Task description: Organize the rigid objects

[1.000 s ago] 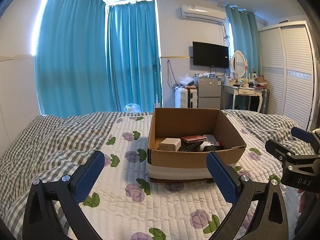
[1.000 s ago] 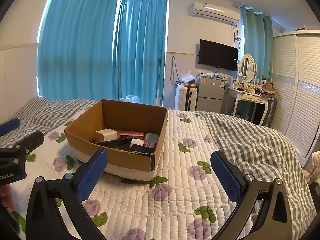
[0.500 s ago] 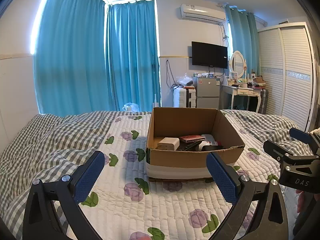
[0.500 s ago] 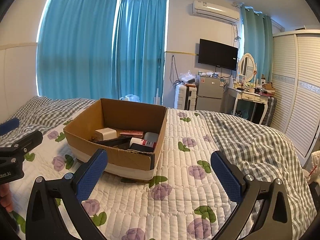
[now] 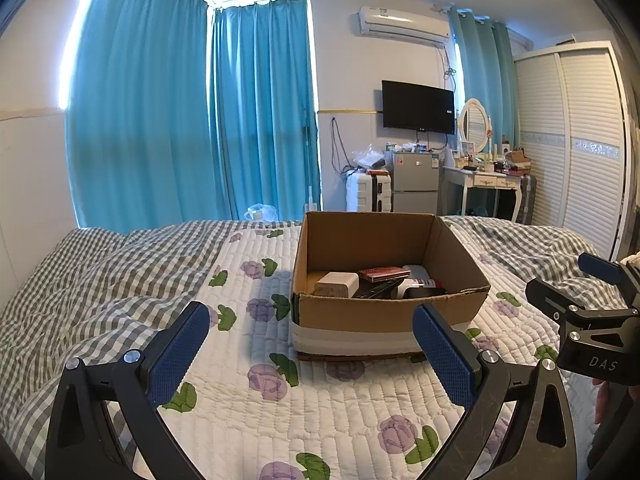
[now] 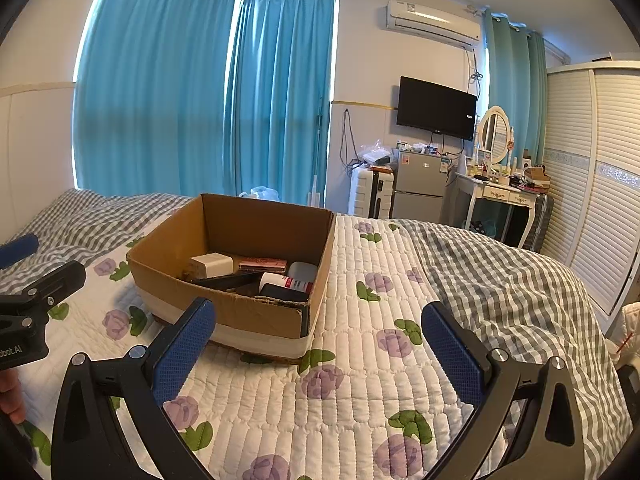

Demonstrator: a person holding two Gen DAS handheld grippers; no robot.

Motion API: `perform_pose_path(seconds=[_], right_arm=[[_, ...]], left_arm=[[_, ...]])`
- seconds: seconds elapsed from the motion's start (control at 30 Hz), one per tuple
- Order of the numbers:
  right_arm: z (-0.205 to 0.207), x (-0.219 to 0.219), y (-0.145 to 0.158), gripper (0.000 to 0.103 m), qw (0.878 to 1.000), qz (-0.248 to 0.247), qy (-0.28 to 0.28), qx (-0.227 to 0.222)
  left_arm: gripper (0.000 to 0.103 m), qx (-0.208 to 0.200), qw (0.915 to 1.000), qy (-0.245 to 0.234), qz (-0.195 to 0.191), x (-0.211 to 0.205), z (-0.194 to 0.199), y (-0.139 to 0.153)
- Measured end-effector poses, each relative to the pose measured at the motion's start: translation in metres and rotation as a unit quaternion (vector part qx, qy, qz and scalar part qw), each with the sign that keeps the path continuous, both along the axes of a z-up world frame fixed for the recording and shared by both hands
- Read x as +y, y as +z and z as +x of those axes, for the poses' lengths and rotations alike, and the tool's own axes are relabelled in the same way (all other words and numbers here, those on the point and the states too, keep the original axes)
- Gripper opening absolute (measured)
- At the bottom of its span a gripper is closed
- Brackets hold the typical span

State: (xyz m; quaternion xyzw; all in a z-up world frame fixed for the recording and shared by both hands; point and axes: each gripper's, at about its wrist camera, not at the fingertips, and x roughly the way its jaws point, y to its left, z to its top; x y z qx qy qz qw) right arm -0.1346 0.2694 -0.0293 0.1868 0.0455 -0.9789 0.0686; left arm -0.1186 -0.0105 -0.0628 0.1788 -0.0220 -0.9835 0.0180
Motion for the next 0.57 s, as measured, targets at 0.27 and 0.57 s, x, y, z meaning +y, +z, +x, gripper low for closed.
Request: perform_pose_path(seconds=[0.27,0.57], right_arm=[[0.0003,0.0004,-0.0014,0.103,1.000,-0.001,-0.001,-0.004],[-0.0008,-0.0001,-0.0014,0.103,1.000,-0.001,-0.003,-0.007]], left_arm=[[0.103,0.000,1.0000,0.001,-0.001,-0.0003,0.0004,-0.0004],[0.103,0.000,1.0000,0.000,-0.003,-0.0014,0.0012,-0.0006]])
